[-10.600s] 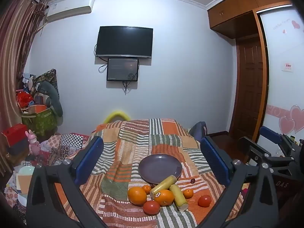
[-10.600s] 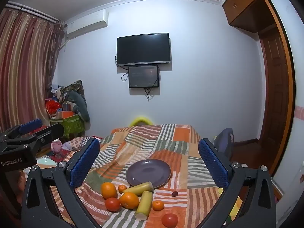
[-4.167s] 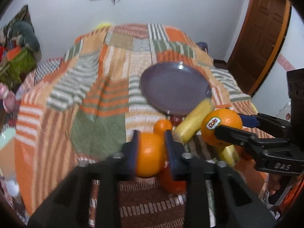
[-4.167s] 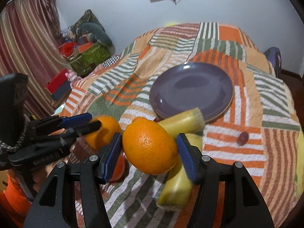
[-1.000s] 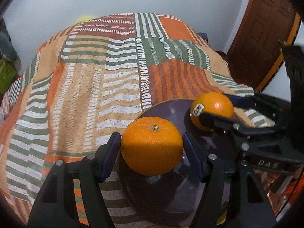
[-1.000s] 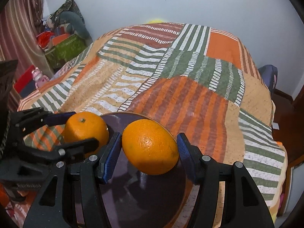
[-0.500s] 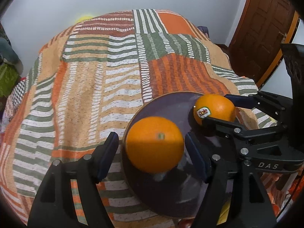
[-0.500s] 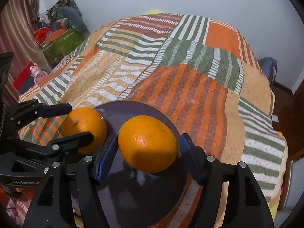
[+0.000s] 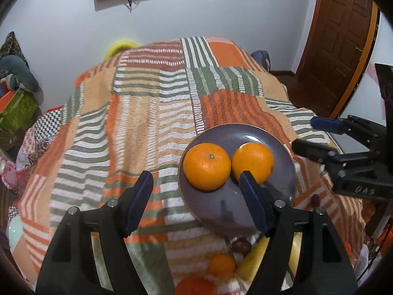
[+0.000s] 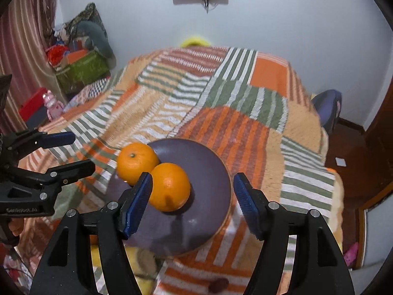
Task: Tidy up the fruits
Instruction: 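Raise both open tools away from the plate, then close the left tool on one yellow cob while the right tool grasps the other cob, then lift both yellow cobs and carry them toward the purple plate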
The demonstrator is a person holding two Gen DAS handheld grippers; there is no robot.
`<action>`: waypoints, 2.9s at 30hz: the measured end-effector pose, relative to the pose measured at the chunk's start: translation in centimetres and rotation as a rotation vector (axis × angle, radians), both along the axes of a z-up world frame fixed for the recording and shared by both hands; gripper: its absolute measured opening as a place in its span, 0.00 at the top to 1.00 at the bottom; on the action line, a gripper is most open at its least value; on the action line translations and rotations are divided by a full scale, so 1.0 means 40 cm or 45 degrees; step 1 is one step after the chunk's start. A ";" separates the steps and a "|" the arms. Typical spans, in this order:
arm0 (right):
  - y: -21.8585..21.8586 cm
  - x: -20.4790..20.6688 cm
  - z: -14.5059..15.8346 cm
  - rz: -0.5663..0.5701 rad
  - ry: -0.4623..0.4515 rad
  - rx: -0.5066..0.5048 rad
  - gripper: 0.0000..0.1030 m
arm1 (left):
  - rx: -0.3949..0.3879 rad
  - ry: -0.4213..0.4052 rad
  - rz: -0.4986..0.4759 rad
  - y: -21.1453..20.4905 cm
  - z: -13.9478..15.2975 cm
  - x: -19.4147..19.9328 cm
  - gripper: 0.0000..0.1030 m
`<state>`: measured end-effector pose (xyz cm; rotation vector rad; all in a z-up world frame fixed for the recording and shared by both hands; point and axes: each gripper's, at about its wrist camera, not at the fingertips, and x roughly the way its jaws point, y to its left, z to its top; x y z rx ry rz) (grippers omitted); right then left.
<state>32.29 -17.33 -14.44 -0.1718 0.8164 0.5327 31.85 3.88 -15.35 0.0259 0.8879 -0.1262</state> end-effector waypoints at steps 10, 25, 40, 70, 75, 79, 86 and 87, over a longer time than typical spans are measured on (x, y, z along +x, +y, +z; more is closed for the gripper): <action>-0.054 -0.161 0.061 -0.046 -0.091 0.028 0.36 | 0.026 -0.098 -0.005 0.009 0.071 -0.183 0.22; -0.061 -0.341 -0.052 -0.074 0.043 0.020 0.36 | -0.001 -0.036 -0.032 0.010 0.024 -0.376 0.18; -0.024 -0.353 -0.179 0.001 0.276 0.033 0.64 | -0.006 0.072 -0.133 -0.058 -0.067 -0.353 0.20; -0.032 -0.314 -0.210 0.038 0.338 0.151 0.60 | 0.021 0.259 -0.263 -0.188 -0.206 -0.152 0.49; -0.037 -0.319 -0.207 0.040 0.337 0.145 0.60 | 0.052 0.258 -0.284 -0.198 -0.198 -0.177 0.56; -0.042 -0.320 -0.203 0.041 0.344 0.144 0.62 | 0.109 0.241 -0.297 -0.208 -0.193 -0.210 0.60; -0.052 -0.343 -0.189 0.026 0.334 0.129 0.65 | 0.081 0.271 -0.287 -0.197 -0.175 -0.262 0.64; -0.052 -0.346 -0.188 0.025 0.332 0.123 0.65 | 0.088 0.271 -0.289 -0.197 -0.171 -0.275 0.64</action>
